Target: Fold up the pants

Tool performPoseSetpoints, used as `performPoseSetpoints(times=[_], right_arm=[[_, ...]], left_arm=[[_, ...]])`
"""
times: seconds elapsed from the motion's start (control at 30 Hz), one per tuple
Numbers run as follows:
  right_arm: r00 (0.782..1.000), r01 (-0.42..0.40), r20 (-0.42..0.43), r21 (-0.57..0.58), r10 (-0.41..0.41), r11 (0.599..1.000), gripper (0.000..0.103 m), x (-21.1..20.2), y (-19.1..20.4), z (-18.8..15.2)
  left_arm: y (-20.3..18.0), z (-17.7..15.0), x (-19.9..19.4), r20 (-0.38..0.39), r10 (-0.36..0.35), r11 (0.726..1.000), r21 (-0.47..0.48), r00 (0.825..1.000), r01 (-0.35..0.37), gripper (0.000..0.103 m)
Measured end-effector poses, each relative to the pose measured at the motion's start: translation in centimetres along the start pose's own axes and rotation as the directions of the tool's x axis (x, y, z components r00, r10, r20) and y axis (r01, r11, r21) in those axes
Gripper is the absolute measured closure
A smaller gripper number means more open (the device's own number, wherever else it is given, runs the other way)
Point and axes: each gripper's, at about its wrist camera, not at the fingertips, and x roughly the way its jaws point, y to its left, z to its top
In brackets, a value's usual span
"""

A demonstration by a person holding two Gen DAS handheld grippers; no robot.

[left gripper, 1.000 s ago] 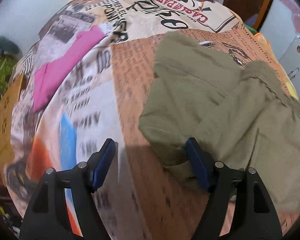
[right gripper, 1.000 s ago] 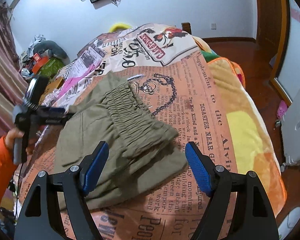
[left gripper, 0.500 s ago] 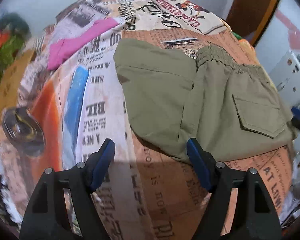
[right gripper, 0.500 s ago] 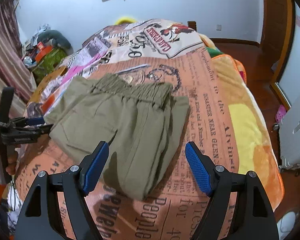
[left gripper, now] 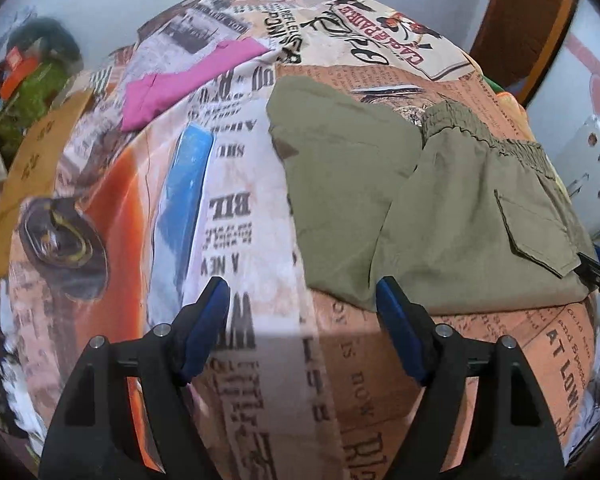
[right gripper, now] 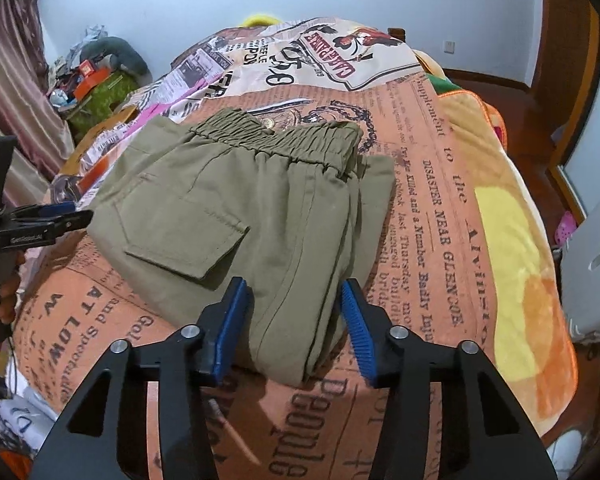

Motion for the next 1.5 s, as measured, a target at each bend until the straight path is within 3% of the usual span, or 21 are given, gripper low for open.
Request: performPoseSetpoints(times=[0.23,0.4,0.53,0.7,1.0,1.2,1.27,1.37,1.5], right_arm=[[0.998,0.059,-0.014,-0.023,-0.059,0.998,0.062,0.8,-0.9,0.6],[0.999,0.04,-0.013,0.022,-0.04,0.999,0.062,0.3,-2.0,1.5],[0.999,0.044,0.025,0.047,-0.045,0.998,0.062,-0.4,-2.7,2.8],[0.998,0.029,0.053,0.072,-0.033,0.997,0.062,0.1,-3.4,5.1],[0.999,-0.018,0.033,0.069,0.016,0.997,0.062,3.2,-3.9,7.4],[0.999,-0.044,0.007,0.062,0.044,0.997,0.062,5.0,-4.3,7.7],[0.998,-0.055,0.013,0.051,0.055,0.997,0.071,5.1,-4.4,7.7],[0.998,-0.068,0.014,0.028,0.068,0.997,0.076,5.3,-4.1,7.7],[0.998,-0.05,0.039,-0.017,0.051,0.999,0.082,4.9,-3.5,8.0]], left_arm=[[1.5,-1.7,-0.9,-0.008,-0.009,0.999,-0.052,1.0,0.009,0.026],[1.4,-0.3,-2.2,0.021,0.053,0.998,-0.016,0.998,-0.053,0.026],[-0.2,2.3,-3.1,0.076,0.027,0.999,0.037,0.997,-0.03,0.026],[-3.7,6.8,-2.3,0.107,-0.056,0.994,0.104,0.993,0.045,0.026],[-9.2,11.5,3.4,0.026,-0.14,0.975,0.176,0.99,0.133,0.027],[-10.6,11.6,6.3,-0.038,-0.171,0.967,0.188,0.985,0.175,0.047],[-10.5,11.4,6.7,-0.04,-0.195,0.963,0.182,0.98,0.199,0.055],[-10.5,11.1,6.8,-0.045,-0.211,0.959,0.182,0.976,0.215,0.064],[-11.0,10.8,6.4,-0.023,-0.185,0.959,0.214,0.982,0.186,0.07]])
